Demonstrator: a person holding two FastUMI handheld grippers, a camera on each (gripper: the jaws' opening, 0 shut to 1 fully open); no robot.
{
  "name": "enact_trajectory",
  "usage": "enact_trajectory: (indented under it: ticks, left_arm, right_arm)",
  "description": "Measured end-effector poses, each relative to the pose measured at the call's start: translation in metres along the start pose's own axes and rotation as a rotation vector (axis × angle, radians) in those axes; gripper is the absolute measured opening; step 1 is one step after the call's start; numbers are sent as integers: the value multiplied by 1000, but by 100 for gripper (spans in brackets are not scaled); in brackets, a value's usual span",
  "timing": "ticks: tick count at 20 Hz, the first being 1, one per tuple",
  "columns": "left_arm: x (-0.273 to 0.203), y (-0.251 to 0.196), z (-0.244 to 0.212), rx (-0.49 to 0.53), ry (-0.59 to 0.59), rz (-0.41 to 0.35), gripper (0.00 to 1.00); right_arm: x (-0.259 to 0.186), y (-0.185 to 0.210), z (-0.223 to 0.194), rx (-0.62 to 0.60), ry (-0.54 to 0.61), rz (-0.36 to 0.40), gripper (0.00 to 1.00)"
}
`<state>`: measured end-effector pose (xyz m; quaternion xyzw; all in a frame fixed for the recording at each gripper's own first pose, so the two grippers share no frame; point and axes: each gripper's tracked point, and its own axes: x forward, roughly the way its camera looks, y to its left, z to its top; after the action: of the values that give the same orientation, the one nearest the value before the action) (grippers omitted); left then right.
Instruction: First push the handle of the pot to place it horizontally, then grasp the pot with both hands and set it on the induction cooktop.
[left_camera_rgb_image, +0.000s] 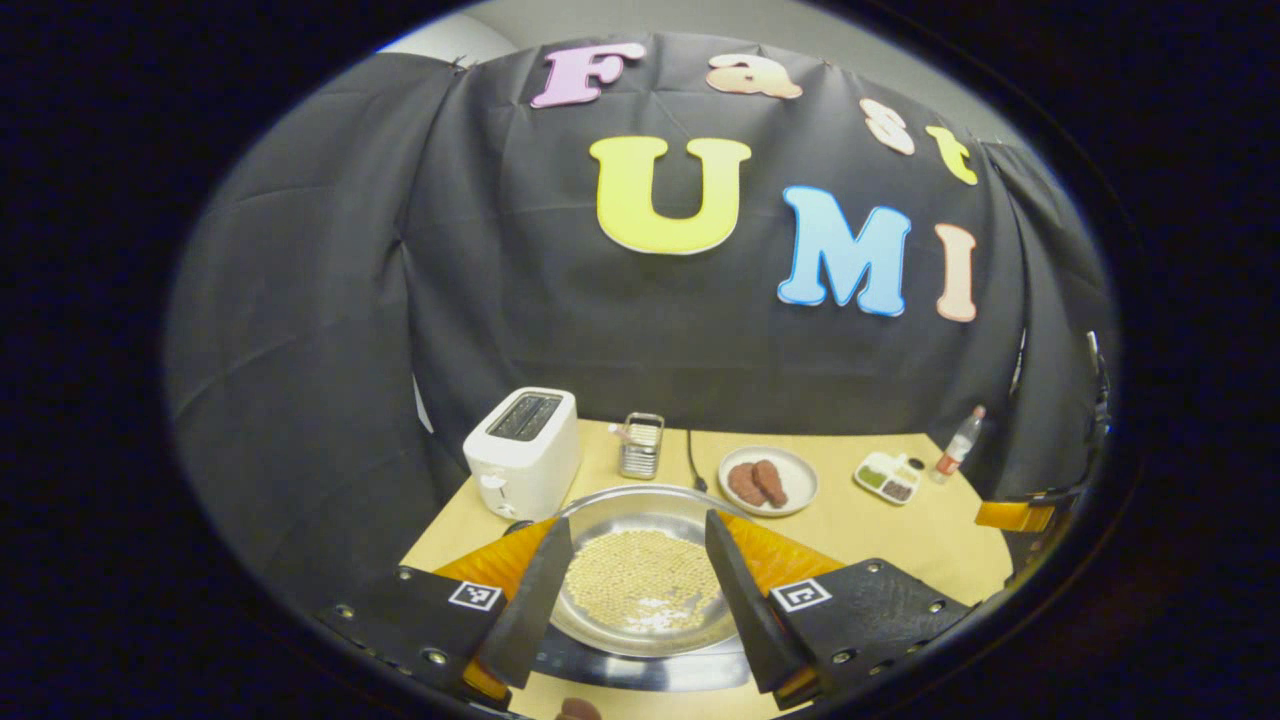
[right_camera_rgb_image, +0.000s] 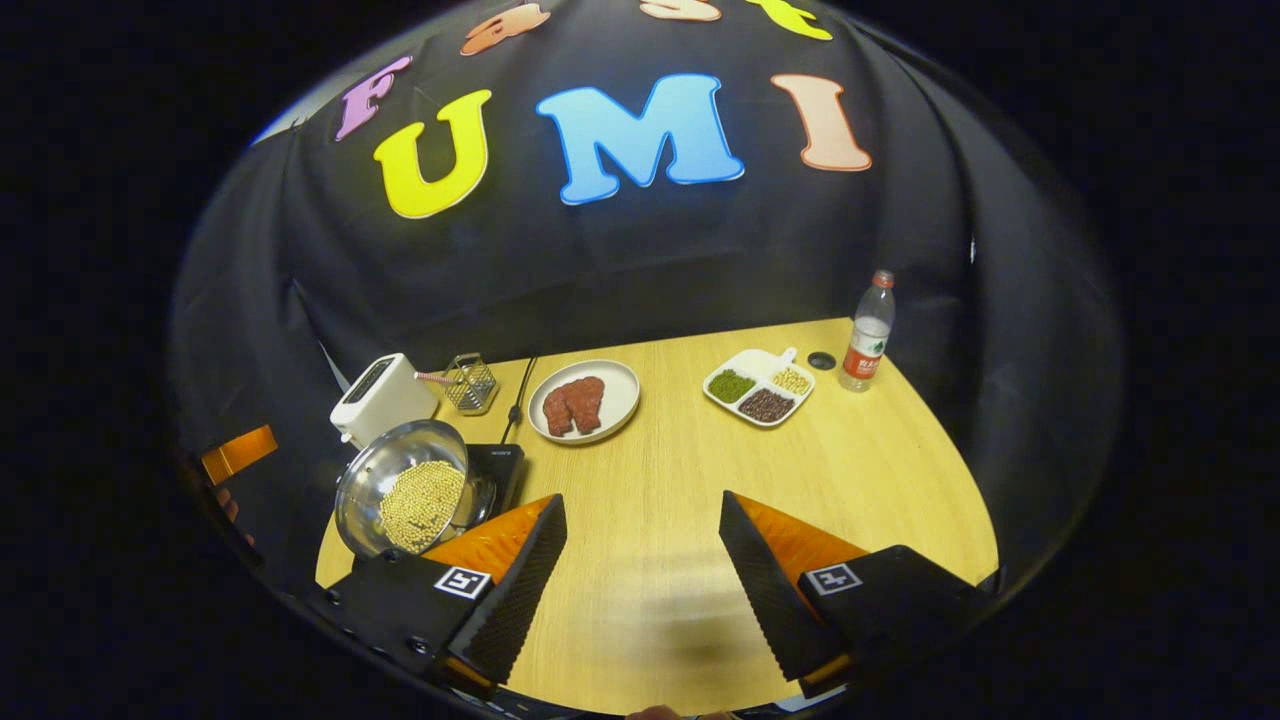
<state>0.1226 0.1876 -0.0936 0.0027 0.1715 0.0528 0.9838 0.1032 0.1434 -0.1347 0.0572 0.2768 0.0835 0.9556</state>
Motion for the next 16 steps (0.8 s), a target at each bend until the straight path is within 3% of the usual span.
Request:
enact_trajectory:
  ticks: [9, 14, 16]
  left_arm:
    - [-117, -110, 40, -35, -231, 38, 80]
    - [-173, -150, 51, 36, -321, 71, 79]
    - [-190, -170, 53, 26, -357, 45, 80]
  right_arm:
    - [-101, -128, 52, -22, -312, -58, 98]
    - [-151, -158, 47, -45, -400, -54, 98]
    - [-172, -162, 43, -32, -424, -68, 98]
